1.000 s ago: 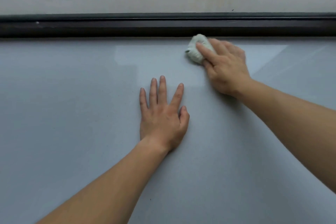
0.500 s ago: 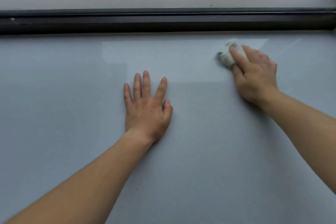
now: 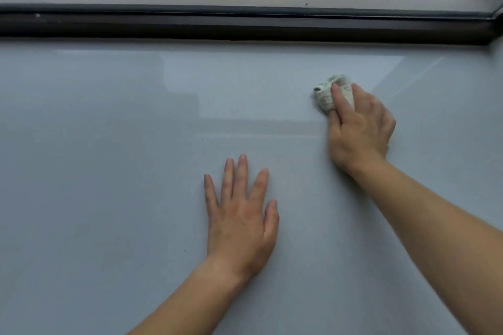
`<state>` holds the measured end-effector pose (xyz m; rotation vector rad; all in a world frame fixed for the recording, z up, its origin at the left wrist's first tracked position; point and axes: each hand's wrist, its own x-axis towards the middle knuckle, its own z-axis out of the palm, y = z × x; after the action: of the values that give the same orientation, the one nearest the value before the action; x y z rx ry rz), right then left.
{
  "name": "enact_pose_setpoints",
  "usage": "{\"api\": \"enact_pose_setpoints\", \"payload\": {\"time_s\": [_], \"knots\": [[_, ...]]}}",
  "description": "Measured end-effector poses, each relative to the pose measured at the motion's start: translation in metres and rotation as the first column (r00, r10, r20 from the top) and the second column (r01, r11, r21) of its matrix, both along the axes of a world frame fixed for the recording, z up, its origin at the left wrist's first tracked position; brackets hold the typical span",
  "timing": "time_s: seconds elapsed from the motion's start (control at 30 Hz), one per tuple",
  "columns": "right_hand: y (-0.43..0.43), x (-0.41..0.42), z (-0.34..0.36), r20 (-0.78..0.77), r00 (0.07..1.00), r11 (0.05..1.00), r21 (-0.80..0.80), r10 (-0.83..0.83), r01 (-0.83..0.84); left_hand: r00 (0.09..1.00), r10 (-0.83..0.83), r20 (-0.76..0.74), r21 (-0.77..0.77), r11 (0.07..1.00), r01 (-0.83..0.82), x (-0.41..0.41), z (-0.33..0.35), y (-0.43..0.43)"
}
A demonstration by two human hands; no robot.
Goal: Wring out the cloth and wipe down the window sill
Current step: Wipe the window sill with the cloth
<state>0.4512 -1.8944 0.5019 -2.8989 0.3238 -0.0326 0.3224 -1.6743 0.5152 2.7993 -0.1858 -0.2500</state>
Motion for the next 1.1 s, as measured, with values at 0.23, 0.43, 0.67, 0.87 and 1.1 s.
{"api": "enact_pose_setpoints", "payload": {"time_s": [0.23, 0.43, 0.67, 0.87, 1.1], "knots": [[0.001, -0.074, 0.002, -0.052, 0.887, 0.887, -0.037, 0.459, -0.461, 1.000, -0.010, 0.013, 0.179, 0.984, 0.007, -0.015, -0.012, -0.006], [-0.004, -0.068, 0.003, -0.065, 0.990, 0.992, -0.007, 0.125, -0.126, 1.000, 0.005, 0.023, 0.184, 0.983, -0.009, -0.016, -0.016, -0.006], [-0.008, -0.130, 0.001, -0.049, 0.876, 0.876, -0.027, 0.479, -0.481, 0.999, 0.018, 0.027, 0.174, 0.985, -0.022, -0.017, -0.013, -0.005], [0.011, -0.144, 0.000, 0.002, 0.987, 0.987, 0.005, 0.162, -0.162, 0.999, 0.020, 0.044, 0.155, 0.988, -0.026, -0.018, -0.017, -0.005], [-0.009, -0.198, 0.002, -0.047, 0.889, 0.890, -0.007, 0.456, -0.457, 0.998, 0.009, 0.065, 0.125, 0.992, -0.017, -0.020, -0.019, -0.003]]}}
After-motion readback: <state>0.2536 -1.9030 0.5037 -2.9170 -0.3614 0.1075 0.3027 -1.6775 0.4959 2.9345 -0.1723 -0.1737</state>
